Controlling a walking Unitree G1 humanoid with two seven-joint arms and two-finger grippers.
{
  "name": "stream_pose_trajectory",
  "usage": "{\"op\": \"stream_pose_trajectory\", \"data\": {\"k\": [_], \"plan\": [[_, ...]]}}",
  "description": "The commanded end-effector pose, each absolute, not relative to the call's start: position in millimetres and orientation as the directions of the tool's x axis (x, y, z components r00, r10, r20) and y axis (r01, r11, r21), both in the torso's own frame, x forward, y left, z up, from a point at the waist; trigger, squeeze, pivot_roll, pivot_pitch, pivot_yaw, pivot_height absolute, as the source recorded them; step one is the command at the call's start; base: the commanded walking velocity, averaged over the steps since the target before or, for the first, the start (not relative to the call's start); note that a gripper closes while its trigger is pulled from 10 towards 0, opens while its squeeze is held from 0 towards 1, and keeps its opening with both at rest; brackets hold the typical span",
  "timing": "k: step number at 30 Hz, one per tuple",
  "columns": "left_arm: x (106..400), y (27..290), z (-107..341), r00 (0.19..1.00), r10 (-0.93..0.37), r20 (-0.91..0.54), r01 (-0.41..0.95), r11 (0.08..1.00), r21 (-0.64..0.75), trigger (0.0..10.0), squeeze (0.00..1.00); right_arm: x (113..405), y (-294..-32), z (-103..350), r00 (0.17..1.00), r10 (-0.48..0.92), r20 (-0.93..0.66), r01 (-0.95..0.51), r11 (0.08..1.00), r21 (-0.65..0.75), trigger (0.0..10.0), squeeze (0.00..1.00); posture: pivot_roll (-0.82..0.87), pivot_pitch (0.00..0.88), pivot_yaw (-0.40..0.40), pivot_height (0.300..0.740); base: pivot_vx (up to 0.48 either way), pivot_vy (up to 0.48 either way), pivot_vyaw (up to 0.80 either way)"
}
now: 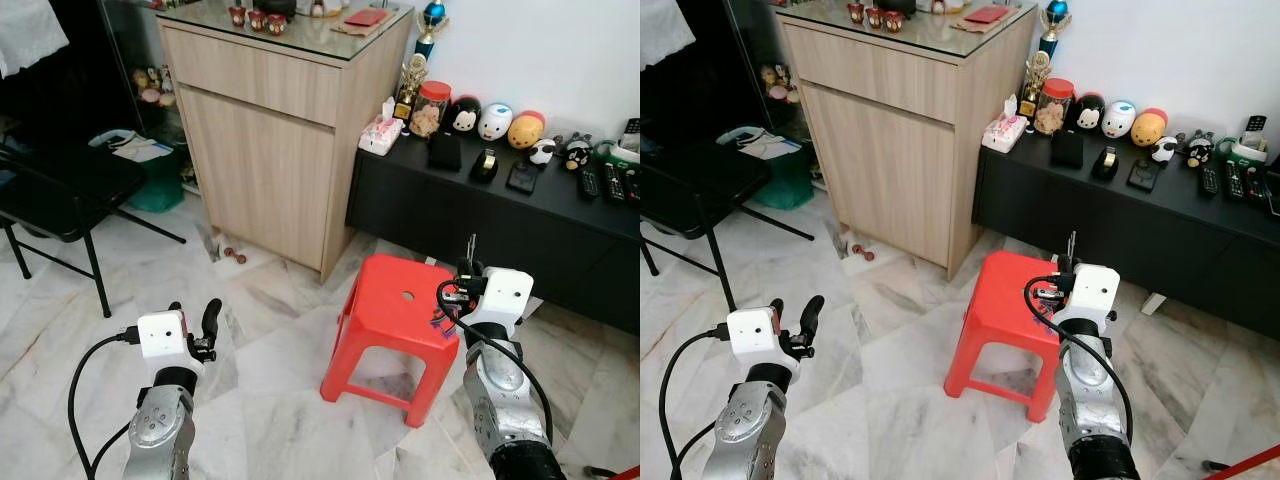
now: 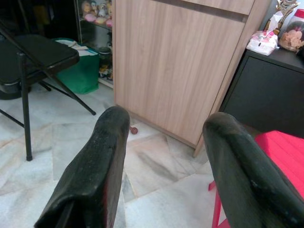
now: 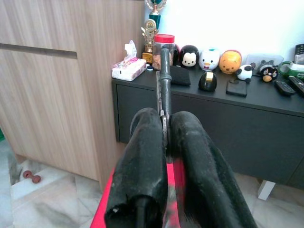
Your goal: Hang keys on a hook
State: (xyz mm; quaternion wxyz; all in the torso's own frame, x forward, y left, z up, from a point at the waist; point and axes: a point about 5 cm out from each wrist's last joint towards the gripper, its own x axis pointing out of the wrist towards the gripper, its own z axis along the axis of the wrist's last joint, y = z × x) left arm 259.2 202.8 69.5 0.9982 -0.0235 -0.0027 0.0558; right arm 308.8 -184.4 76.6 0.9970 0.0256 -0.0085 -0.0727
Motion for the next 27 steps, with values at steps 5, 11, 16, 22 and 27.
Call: {"op": "stream_pose_trajectory", "data": {"k": [5, 11, 16, 22, 27], "plan": [[260, 201, 66, 0.994, 0.107, -0.013, -0.108, 0.993, -0.049, 10.0, 0.00, 308, -189, 79, 0.987, -0.162, 0.020, 0.161, 0.986, 0.045, 10.0, 0.00, 0.03, 0.000, -0.090, 0.740, 0.000, 0.000, 0.00], [260, 200, 65, 0.995, 0.102, -0.013, -0.103, 0.993, -0.051, 10.0, 0.00, 307, -195, 83, 0.977, -0.210, 0.043, 0.208, 0.976, 0.058, 10.0, 0.00, 0.02, 0.000, -0.089, 0.740, 0.000, 0.000, 0.00], [260, 199, 65, 0.995, 0.098, -0.013, -0.099, 0.994, -0.050, 10.0, 0.00, 305, -199, 82, 0.971, -0.237, 0.035, 0.234, 0.970, 0.069, 10.0, 0.00, 0.02, 0.000, -0.089, 0.740, 0.000, 0.000, 0.00], [260, 198, 65, 0.995, 0.095, -0.015, -0.096, 0.994, -0.048, 10.0, 0.00, 305, -197, 78, 0.974, -0.228, 0.007, 0.228, 0.972, 0.063, 10.0, 0.00, 0.02, 0.000, -0.090, 0.740, 0.000, 0.000, -0.13], [260, 198, 64, 0.995, 0.095, -0.016, -0.096, 0.994, -0.048, 10.0, 0.00, 306, -194, 75, 0.978, -0.207, -0.009, 0.207, 0.976, 0.066, 10.0, 0.00, 0.02, 0.000, -0.090, 0.740, 0.000, 0.000, -0.80]]}}
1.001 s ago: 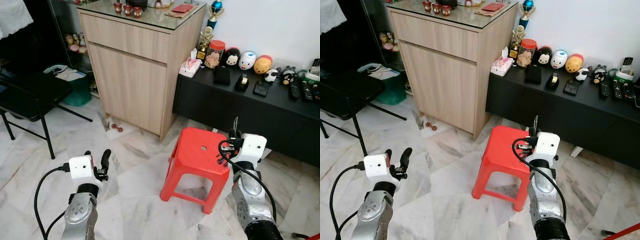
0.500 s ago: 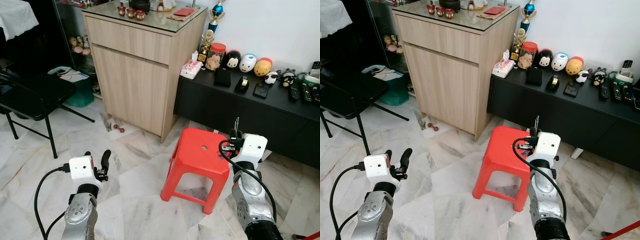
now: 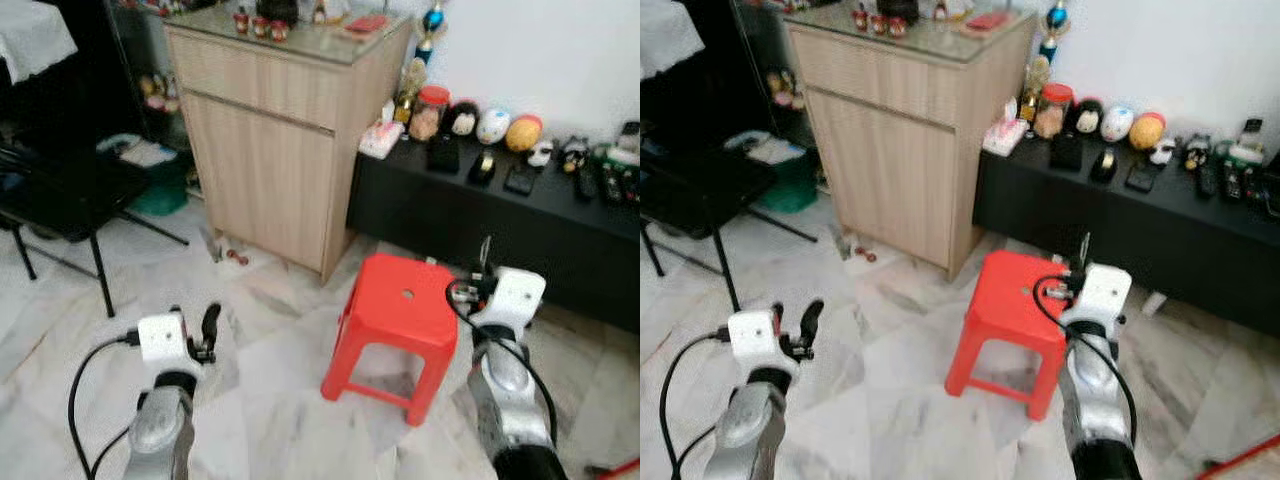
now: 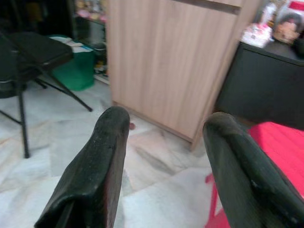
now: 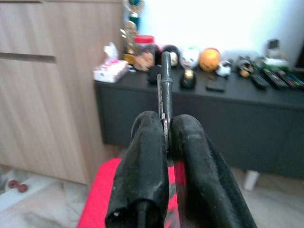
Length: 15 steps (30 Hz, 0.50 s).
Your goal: Hang keys on a hook
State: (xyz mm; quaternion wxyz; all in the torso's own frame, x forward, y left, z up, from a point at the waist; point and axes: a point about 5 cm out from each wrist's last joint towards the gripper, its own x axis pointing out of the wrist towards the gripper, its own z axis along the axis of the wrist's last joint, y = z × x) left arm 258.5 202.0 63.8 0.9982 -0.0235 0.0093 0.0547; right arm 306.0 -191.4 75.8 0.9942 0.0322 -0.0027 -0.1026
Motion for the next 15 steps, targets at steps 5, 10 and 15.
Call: {"op": "stream_pose_trajectory", "data": {"k": [5, 10, 15], "plan": [[261, 197, 64, 0.995, 0.095, -0.018, -0.096, 0.994, -0.049, 10.0, 0.00, 301, -190, 58, 0.984, -0.155, -0.090, 0.158, 0.987, 0.033, 10.0, 0.00, 0.02, 0.000, -0.093, 0.740, 0.000, 0.000, -0.79], [261, 198, 63, 0.995, 0.100, -0.018, -0.101, 0.994, -0.050, 10.0, 0.00, 289, -189, 31, 0.968, -0.120, -0.220, 0.125, 0.992, 0.008, 10.0, 0.00, 0.02, 0.000, -0.095, 0.740, 0.000, 0.000, -0.79], [260, 198, 62, 0.995, 0.099, -0.021, -0.100, 0.994, -0.047, 10.0, 0.00, 282, -188, 19, 0.956, -0.096, -0.277, 0.098, 0.995, -0.006, 10.0, 0.00, 0.02, 0.000, -0.092, 0.740, 0.000, 0.000, -0.79]]}}
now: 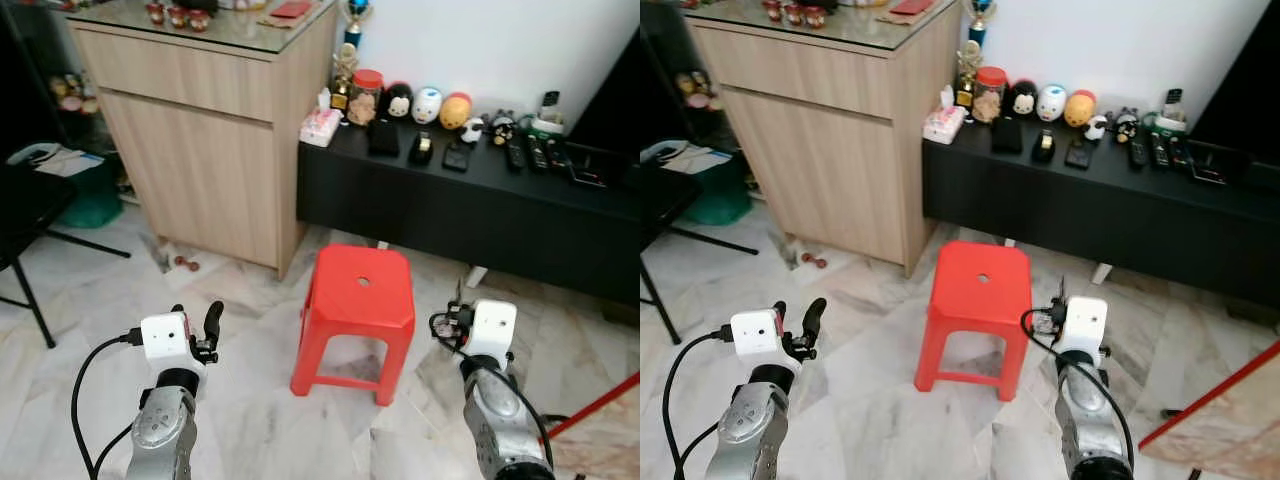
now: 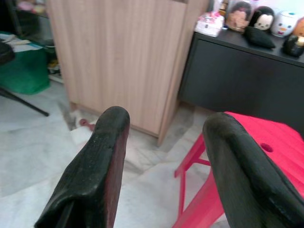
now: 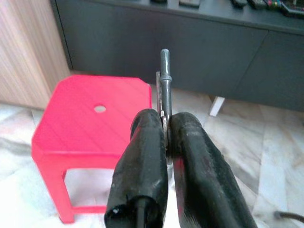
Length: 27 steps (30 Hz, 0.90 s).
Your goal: Hang keys on a hook
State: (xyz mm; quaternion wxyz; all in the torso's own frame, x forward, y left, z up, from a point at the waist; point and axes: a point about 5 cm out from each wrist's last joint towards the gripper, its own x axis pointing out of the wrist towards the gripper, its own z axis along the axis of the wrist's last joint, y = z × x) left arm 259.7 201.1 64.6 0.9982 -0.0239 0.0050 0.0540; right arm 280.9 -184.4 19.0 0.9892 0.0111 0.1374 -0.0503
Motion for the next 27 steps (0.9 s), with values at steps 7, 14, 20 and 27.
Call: {"op": "stream_pose_trajectory", "data": {"k": [7, 14, 20, 27], "plan": [[262, 201, 64, 0.995, 0.100, -0.019, -0.101, 0.994, -0.038, 10.0, 0.00, 247, -204, -30, 0.830, -0.163, -0.534, 0.178, 0.984, -0.024, 10.0, 0.00, 0.02, 0.000, -0.088, 0.740, 0.000, 0.000, -0.78], [263, 201, 64, 0.995, 0.097, -0.016, -0.097, 0.995, -0.032, 10.0, 0.00, 227, -209, -49, 0.749, -0.180, -0.637, 0.208, 0.978, -0.031, 10.0, 0.00, 0.02, 0.000, -0.084, 0.740, 0.000, 0.000, -0.78], [264, 201, 66, 0.997, 0.083, -0.010, -0.083, 0.996, -0.015, 10.0, 0.00, 215, -213, -59, 0.700, -0.206, -0.684, 0.232, 0.971, -0.055, 10.0, 0.00, 0.03, 0.000, -0.083, 0.740, 0.000, 0.000, -0.78], [264, 199, 66, 0.997, 0.071, -0.007, -0.071, 0.997, -0.007, 10.0, 0.00, 214, -212, -60, 0.702, -0.203, -0.682, 0.240, 0.970, -0.042, 10.0, 0.00, 0.02, 0.000, -0.081, 0.740, 0.000, -0.080, -0.78]]}}
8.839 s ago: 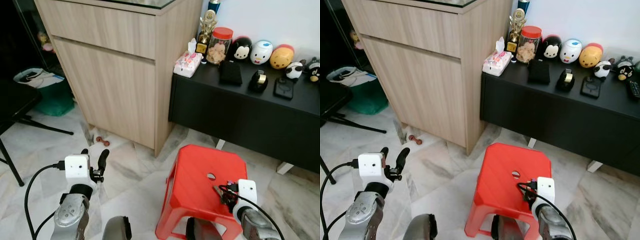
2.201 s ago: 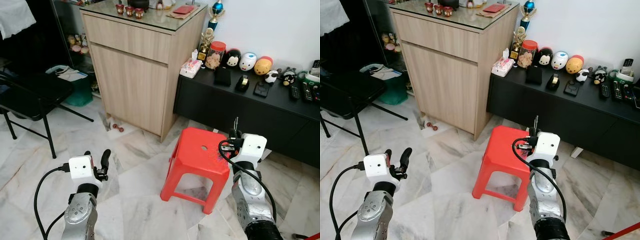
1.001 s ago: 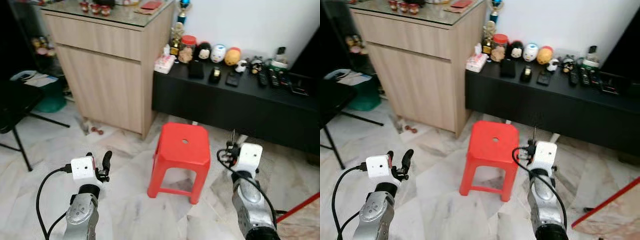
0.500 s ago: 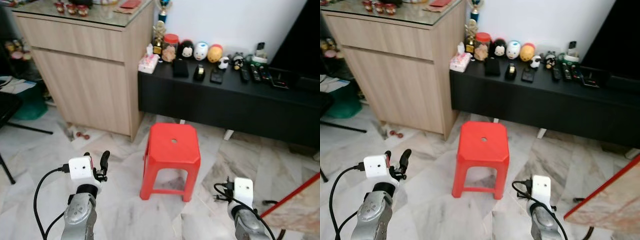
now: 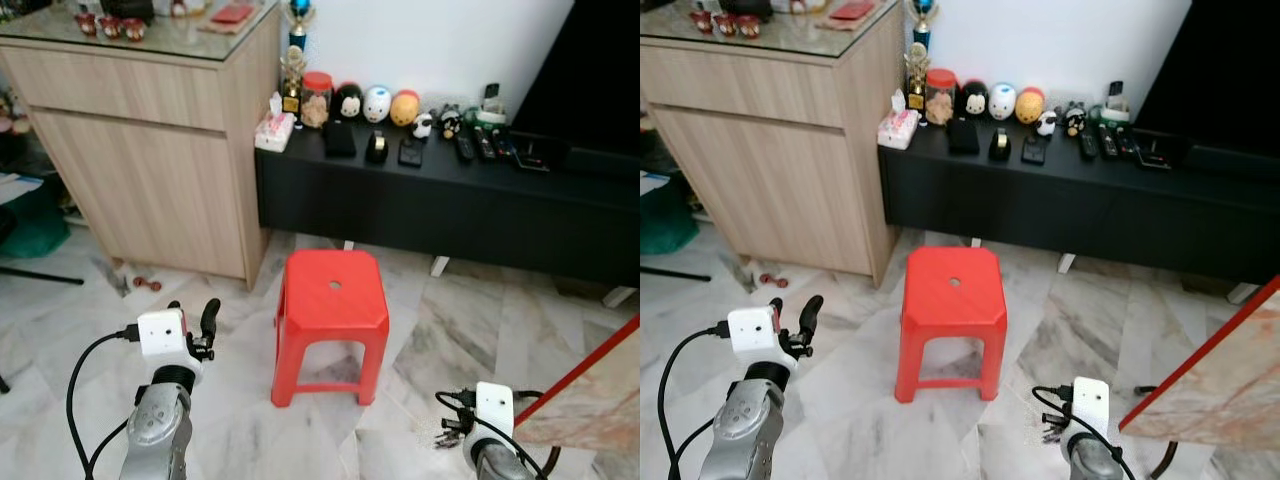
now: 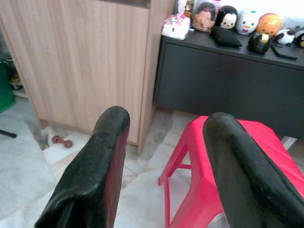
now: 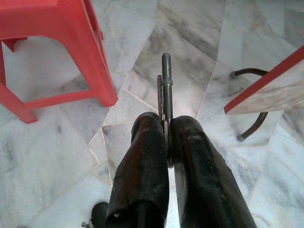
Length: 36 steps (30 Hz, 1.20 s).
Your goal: Hang keys on a hook
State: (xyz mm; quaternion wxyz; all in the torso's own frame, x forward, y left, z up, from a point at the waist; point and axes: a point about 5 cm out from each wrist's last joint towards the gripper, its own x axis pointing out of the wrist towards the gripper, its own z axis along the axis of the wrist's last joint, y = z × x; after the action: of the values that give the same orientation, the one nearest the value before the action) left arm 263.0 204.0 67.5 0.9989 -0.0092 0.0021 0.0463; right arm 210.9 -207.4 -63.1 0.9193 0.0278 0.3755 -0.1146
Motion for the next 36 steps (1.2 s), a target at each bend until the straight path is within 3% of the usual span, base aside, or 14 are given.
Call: {"op": "stream_pose_trajectory", "data": {"k": [1, 27, 36], "plan": [[264, 199, 66, 0.997, 0.070, -0.007, -0.070, 0.997, -0.008, 10.0, 0.00, 214, -212, -60, 0.702, -0.204, -0.682, 0.241, 0.970, -0.041, 10.0, 0.00, 0.02, 0.000, -0.081, 0.740, 0.000, -0.281, -0.78], [266, 194, 66, 0.998, 0.059, -0.003, -0.059, 0.998, -0.026, 10.0, 0.00, 223, -206, -56, 0.730, -0.180, -0.659, 0.232, 0.973, -0.009, 10.0, 0.00, 0.03, 0.000, -0.087, 0.740, 0.000, -0.011, -0.78], [266, 195, 65, 0.998, 0.062, -0.003, -0.062, 0.998, -0.030, 10.0, 0.00, 242, -202, -40, 0.821, -0.152, -0.550, 0.191, 0.982, 0.013, 10.0, 0.00, 0.02, 0.000, -0.088, 0.740, 0.000, 0.000, -0.43]]}}
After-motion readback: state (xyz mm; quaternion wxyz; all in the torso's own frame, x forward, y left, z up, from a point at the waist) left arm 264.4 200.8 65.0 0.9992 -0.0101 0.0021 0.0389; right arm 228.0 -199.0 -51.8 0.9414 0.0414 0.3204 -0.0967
